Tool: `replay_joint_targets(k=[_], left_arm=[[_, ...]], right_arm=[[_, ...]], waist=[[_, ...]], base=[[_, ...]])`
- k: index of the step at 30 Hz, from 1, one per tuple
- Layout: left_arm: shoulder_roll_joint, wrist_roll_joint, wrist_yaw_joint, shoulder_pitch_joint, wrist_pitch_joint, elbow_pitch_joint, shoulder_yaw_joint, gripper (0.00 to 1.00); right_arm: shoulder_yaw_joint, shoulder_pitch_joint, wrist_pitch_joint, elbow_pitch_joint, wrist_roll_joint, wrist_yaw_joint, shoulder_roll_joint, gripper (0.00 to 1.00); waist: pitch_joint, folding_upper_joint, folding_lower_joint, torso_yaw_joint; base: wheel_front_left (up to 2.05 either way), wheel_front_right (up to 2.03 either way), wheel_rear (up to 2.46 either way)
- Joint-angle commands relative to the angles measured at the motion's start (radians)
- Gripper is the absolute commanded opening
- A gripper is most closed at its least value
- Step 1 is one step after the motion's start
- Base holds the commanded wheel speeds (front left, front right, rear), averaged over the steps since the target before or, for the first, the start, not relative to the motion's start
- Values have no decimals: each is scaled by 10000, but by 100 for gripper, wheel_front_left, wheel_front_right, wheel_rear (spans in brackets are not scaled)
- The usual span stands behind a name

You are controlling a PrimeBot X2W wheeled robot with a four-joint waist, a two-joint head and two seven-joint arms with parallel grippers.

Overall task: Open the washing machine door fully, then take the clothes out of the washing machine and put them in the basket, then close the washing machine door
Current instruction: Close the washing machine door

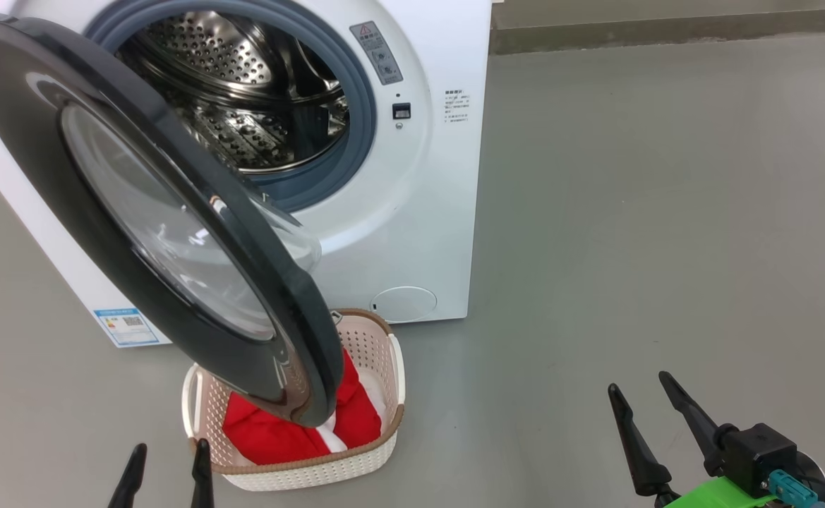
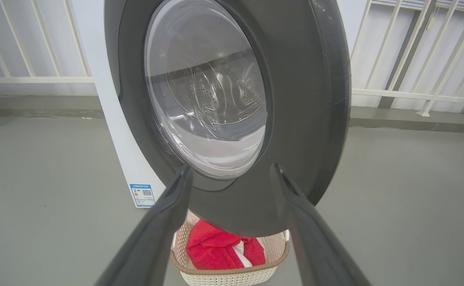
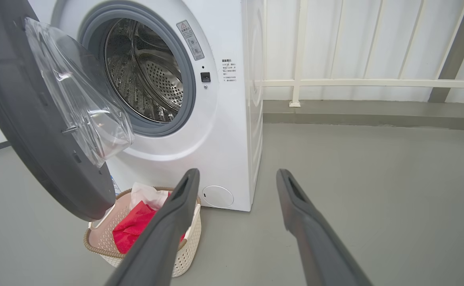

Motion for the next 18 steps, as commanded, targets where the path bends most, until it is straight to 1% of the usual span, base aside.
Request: replay_joint_targets(k=[1, 9, 10, 11, 12, 18], left_arm=[[102, 51, 117, -284, -104, -223, 297, 100], [105, 52, 156, -296, -58, -279, 205, 100], [107, 52, 167, -296, -45, -292, 181, 100], [102, 51, 174, -299, -40, -302, 165, 100], [99, 53, 178, -304, -34, -310, 146, 100], [117, 64, 183, -353, 5, -334, 65, 100]], right_arm=[[195, -236, -20, -277, -35, 4, -85, 100], [204, -232, -5, -242, -17, 4, -85, 100], [173, -241, -7, -244, -14, 4, -85, 87], [153, -243, -11, -245, -9, 4, -85, 4], [142, -244, -13, -244, -4, 4, -85, 0], [91, -296, -1, -206, -18, 4, -85, 0]], waist=[[-3, -1, 0, -2], [-7, -1, 0, 6], [-12, -1, 0, 17], [-9, -1, 0, 27], [-5, -1, 0, 36], [31, -1, 0, 103]], base=[[0, 0, 0], [0, 0, 0], [0, 0, 0], [0, 0, 0], [0, 0, 0], [0, 0, 0]])
